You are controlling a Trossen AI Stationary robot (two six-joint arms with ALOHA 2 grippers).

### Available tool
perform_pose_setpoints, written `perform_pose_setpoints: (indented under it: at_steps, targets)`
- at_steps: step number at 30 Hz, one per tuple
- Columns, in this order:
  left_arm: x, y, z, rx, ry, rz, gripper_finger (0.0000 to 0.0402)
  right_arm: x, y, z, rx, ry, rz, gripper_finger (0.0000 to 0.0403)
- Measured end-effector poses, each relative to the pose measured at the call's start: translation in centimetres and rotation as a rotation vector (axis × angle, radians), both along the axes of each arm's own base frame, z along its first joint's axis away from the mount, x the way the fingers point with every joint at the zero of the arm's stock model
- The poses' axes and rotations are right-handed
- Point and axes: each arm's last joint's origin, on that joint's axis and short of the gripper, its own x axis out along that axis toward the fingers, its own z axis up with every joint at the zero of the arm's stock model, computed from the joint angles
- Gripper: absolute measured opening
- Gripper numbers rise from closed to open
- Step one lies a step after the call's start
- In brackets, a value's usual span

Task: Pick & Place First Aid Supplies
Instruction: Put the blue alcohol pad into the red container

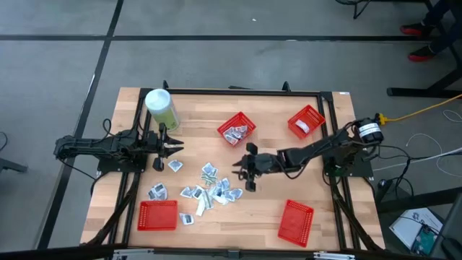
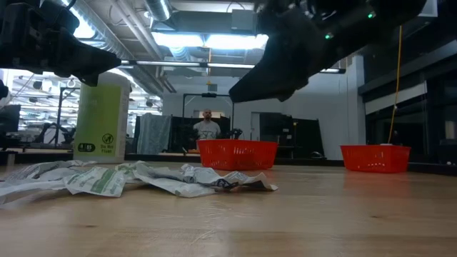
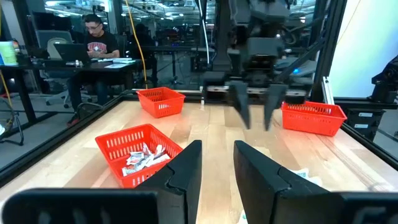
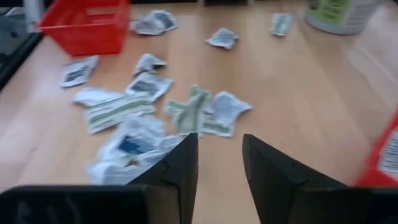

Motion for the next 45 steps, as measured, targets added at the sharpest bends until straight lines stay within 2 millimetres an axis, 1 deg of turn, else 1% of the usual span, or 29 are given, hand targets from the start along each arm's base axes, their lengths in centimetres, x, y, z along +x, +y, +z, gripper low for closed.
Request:
perform_pose_setpoints:
  at_steps: [2,8,13,16,21,24,32,41,45]
  targets:
    - [0.0,0.0,0.0,0.000,0.001,0.000,0.0088,-0.2,0.9,0.0,-0.003,0.001,0.030,0.0126]
    - [0.0,0.0,0.0,0.000,0.000,0.000,0.0088,-0.8,3.3,0.0,0.022,0.014,0.201,0.0126]
    - [0.0,0.0,0.0,0.000,0.000,0.000,0.0088,-1.1,4.2,-0.1,0.022,0.016,0.232,0.0126]
    - [0.0,0.0,0.0,0.000,0.000,0.000,0.0088,-0.9,4.3,-0.7,0.017,0.027,0.232,0.0126]
    - [0.0,0.0,0.0,0.000,0.000,0.000,0.0088,-0.2,4.5,-2.6,0.017,0.036,0.229,0.0126]
    - [0.0,0.0,0.0,0.000,0.001,0.000,0.0088,0.1,4.6,-3.3,0.004,0.030,0.235,0.0126]
    - [0.0,0.0,0.0,0.000,0.001,0.000,0.0088,0.4,4.2,-4.2,-0.001,0.053,0.223,0.0126]
    - [0.0,0.0,0.0,0.000,0.000,0.000,0.0088,0.7,4.0,-7.3,0.024,0.140,0.190,0.0126]
    - [0.0,0.0,0.0,0.000,0.000,0.000,0.0088,1.0,3.8,-7.9,0.034,0.166,0.200,0.0122]
